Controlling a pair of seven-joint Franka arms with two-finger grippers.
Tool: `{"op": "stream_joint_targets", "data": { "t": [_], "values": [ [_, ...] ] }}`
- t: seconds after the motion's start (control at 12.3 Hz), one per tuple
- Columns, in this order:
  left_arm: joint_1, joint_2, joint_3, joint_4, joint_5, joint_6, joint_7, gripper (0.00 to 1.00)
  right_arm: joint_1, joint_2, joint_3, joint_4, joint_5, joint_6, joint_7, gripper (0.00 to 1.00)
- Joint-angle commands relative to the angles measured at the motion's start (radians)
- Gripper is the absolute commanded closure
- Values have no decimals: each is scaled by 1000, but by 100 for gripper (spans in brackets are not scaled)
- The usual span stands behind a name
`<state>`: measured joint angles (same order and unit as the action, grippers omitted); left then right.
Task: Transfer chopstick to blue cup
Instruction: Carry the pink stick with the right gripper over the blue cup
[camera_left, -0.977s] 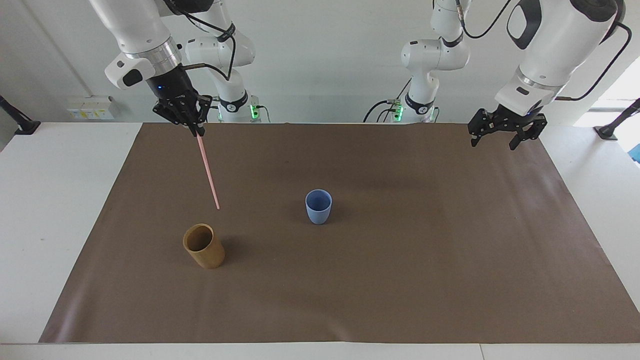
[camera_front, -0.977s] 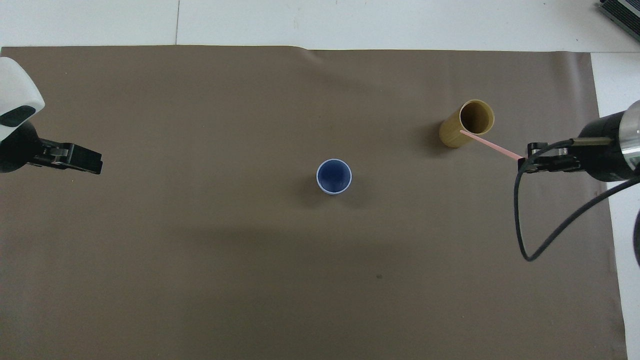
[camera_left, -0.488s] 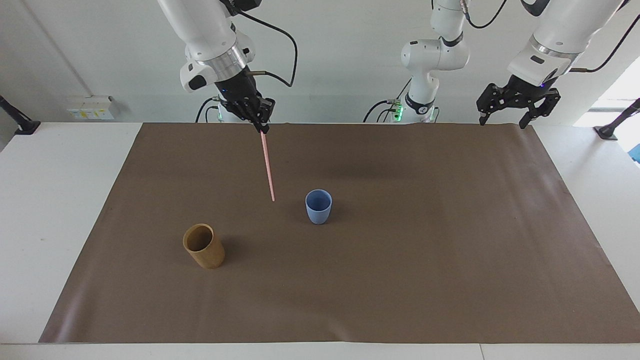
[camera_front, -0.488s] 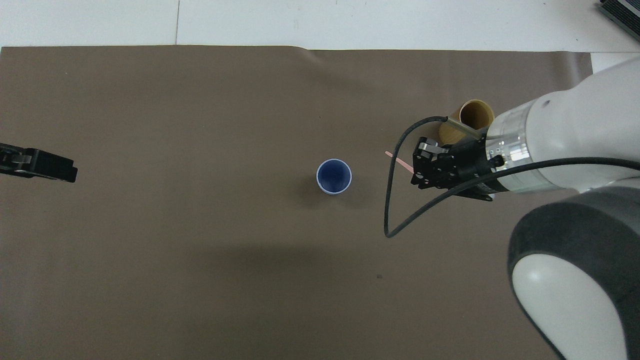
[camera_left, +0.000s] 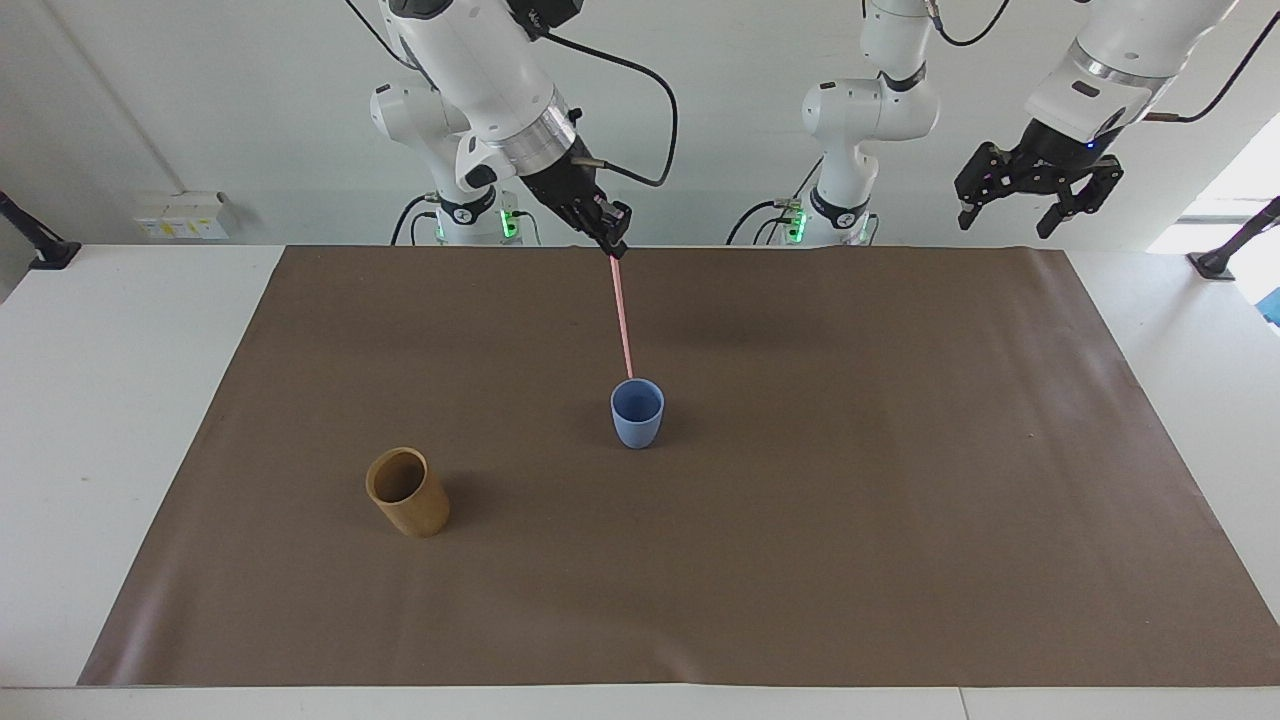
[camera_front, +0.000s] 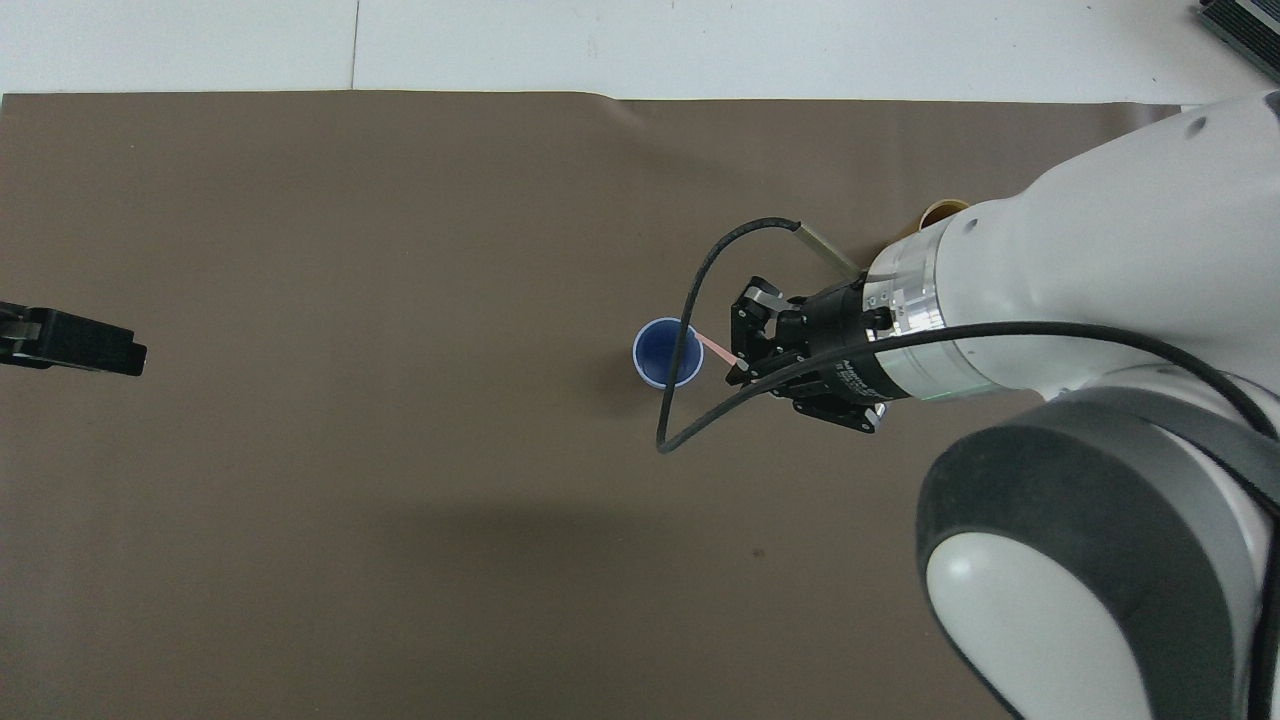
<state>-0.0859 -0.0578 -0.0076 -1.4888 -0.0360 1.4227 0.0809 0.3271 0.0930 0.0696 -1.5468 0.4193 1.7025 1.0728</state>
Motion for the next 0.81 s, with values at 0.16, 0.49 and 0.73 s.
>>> {"op": "stream_joint_targets", "data": {
  "t": [0.16,0.49,0.73],
  "values": [
    [8,-23,0,-33,-9,-4,27,0,23,62,-4,-30,-28,90,1,100],
    [3,-28,1,-53,8,-4,27,0,29,74,-4,-119,-31,183,-54,97],
    [2,-28,0,-53,11,-4,27,0,15,77,-4,-125,-33,187,-63,33]
  ]
}}
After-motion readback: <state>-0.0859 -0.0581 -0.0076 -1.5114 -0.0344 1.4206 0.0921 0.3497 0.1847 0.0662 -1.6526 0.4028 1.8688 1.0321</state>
